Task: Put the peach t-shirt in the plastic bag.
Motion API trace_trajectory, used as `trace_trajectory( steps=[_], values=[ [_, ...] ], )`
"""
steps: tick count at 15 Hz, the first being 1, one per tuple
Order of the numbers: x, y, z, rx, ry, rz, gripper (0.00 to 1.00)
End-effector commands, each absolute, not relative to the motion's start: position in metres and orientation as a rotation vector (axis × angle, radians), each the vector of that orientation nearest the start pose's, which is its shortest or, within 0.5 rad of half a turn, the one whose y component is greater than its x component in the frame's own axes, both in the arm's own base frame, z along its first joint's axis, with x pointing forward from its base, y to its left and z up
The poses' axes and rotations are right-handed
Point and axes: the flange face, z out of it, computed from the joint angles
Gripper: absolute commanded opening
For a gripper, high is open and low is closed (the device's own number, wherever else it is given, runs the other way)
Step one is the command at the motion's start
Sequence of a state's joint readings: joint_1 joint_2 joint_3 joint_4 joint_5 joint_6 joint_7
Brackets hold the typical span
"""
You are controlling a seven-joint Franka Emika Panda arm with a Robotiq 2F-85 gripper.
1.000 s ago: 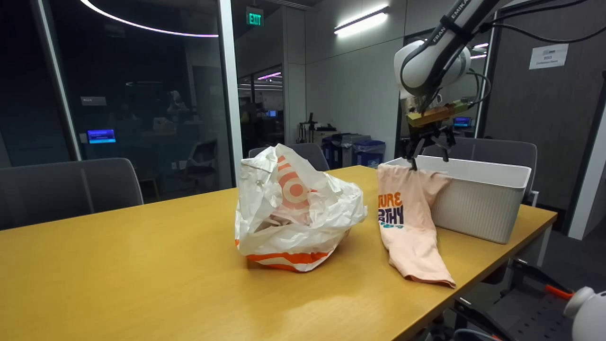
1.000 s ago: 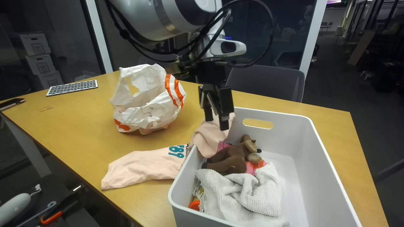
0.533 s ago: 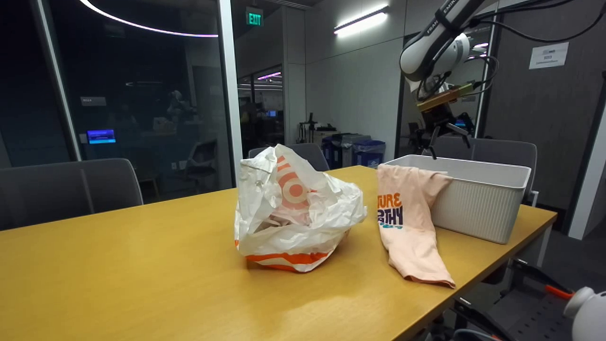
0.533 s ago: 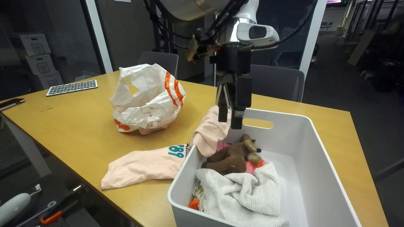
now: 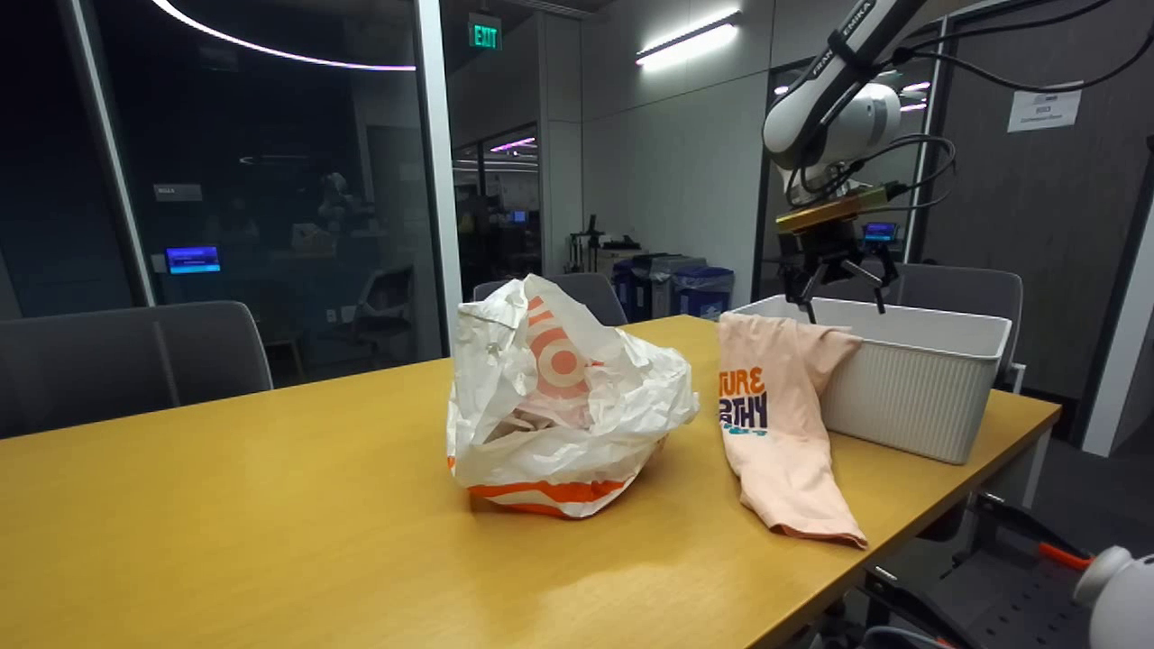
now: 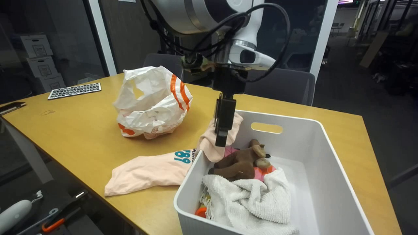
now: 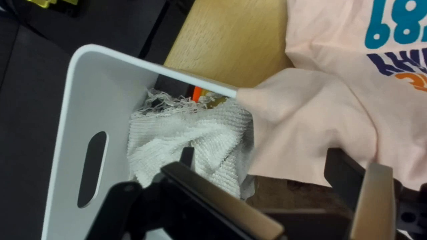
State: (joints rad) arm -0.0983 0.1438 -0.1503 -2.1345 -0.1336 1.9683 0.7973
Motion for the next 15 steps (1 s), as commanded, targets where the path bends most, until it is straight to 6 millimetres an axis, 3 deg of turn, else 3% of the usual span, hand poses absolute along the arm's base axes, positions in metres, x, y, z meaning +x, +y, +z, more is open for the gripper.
trace_trajectory(
  steps=[1, 7, 15],
  values=[
    [0.497, -0.132, 0.328, -2.825, 1.687, 0.198, 1.00],
    [0.478, -0.125, 0.322, -2.808, 1.735, 0.237, 1.00],
    [0.464, -0.108, 0.301, -2.810, 1.648, 0.086, 1.00]
  ],
)
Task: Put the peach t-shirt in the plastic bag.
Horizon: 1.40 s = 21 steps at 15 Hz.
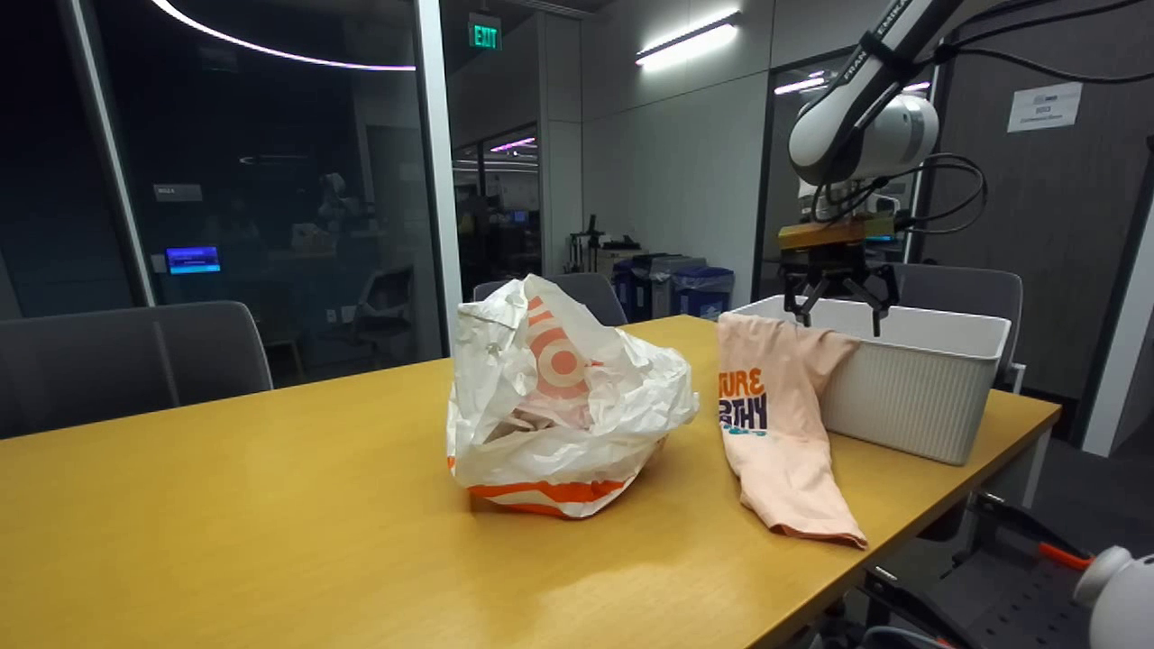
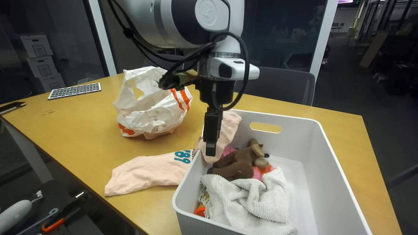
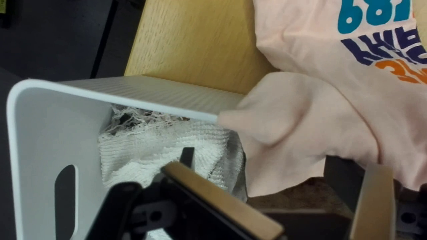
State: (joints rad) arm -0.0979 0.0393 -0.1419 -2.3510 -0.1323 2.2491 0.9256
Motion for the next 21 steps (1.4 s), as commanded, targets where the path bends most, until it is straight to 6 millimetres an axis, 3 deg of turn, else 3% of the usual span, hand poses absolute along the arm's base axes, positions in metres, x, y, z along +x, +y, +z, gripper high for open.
trace_trajectory(
  steps=[1, 2, 11, 15, 21],
  values=[
    [0.463, -0.107, 0.299, -2.809, 1.638, 0.065, 0.92],
    [0.462, -0.106, 0.297, -2.805, 1.622, 0.039, 0.73],
    [0.464, -0.110, 0.290, -2.779, 1.620, -0.056, 0.03],
    [0.473, -0.115, 0.307, -2.776, 1.627, -0.107, 0.00],
    [0.500, -0.134, 0.381, -2.711, 1.623, -0.376, 0.01]
  ],
)
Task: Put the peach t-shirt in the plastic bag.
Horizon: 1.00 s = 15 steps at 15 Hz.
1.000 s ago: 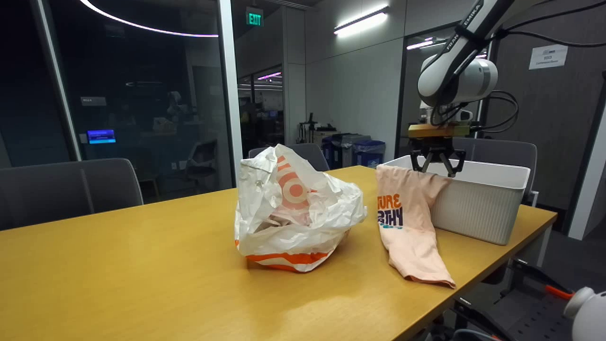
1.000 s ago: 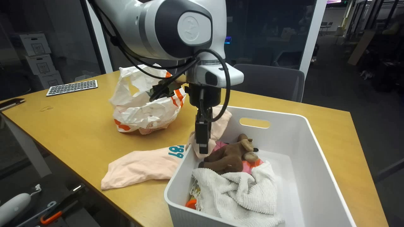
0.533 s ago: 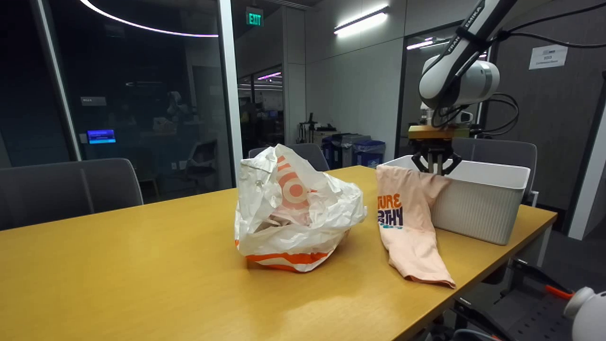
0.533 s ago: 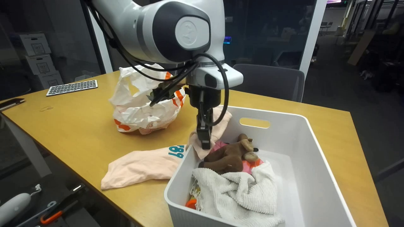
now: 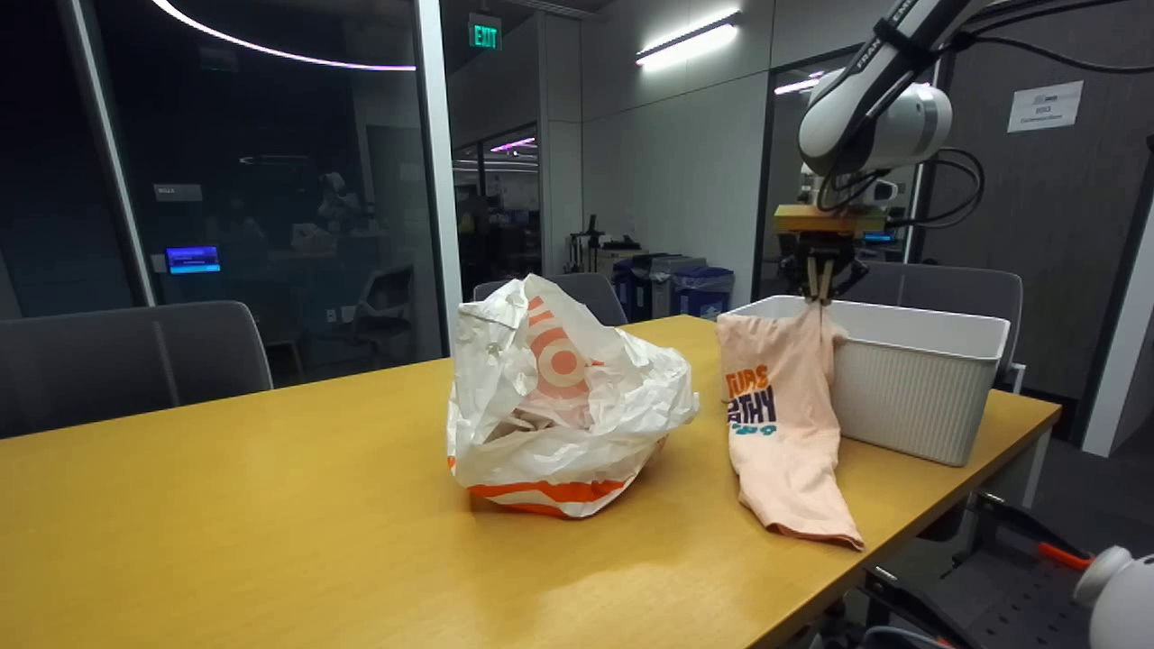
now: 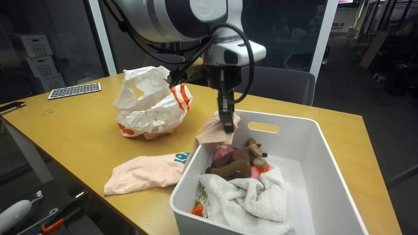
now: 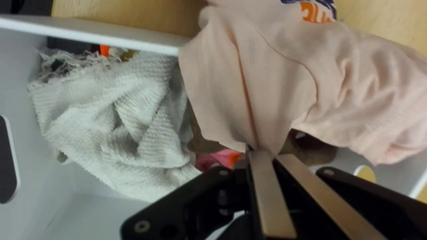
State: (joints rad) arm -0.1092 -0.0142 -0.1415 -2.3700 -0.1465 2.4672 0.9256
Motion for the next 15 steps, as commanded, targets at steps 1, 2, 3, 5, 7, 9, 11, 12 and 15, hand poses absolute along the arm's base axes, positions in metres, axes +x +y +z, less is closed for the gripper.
trace_trajectory(
  steps=[1, 2, 3, 5, 7, 9, 11, 12, 15],
  values=[
    [0.503, -0.136, 0.393, -2.704, 1.615, -0.398, 0.01],
    [0.506, -0.138, 0.407, -2.688, 1.611, -0.422, 0.01],
    [0.507, -0.140, 0.423, -2.672, 1.592, -0.442, 0.01],
    [0.507, -0.141, 0.450, -2.651, 1.530, -0.457, 0.01],
    [0.502, -0.132, 0.477, -2.633, 1.358, -0.419, 0.01],
    [0.491, -0.136, 0.502, -2.623, 1.218, -0.367, 0.01],
    [0.476, -0.139, 0.521, -2.630, 1.064, -0.313, 0.01],
    [0.467, -0.135, 0.526, -2.642, 0.988, -0.285, 0.01],
    [0.438, -0.105, 0.514, -2.723, 0.762, -0.206, 0.01]
  ],
)
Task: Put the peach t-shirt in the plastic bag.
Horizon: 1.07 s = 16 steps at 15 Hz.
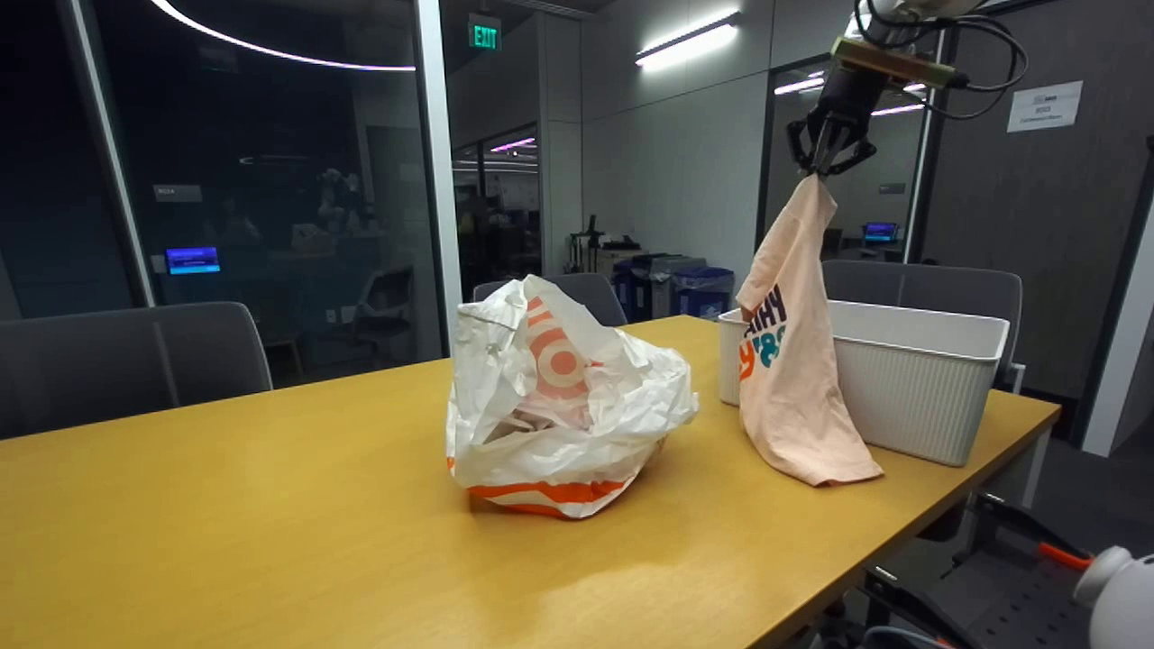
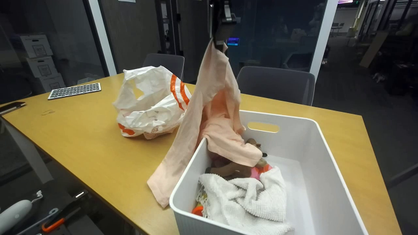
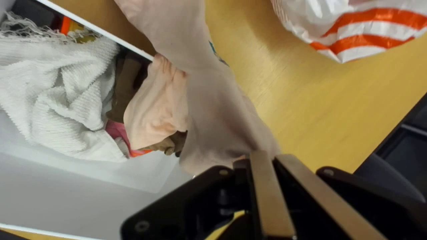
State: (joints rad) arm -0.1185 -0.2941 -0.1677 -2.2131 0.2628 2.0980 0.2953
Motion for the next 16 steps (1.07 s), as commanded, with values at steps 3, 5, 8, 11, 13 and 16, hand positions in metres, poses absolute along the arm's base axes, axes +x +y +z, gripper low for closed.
trace_trajectory(
  steps=[3, 5, 8, 11, 13, 16],
  values=[
    [0.418, -0.069, 0.484, -2.779, 0.551, -0.077, 0.01],
    [0.404, -0.043, 0.463, -2.828, 0.396, -0.037, 0.01],
    [0.383, -0.005, 0.421, -2.910, 0.169, -0.041, 0.01],
    [0.364, 0.018, 0.382, -2.946, 0.035, -0.121, 0.01],
    [0.353, 0.030, 0.362, -2.957, -0.007, -0.184, 0.01],
    [0.371, 0.049, 0.367, -2.948, -0.080, -0.229, 0.01]
  ],
)
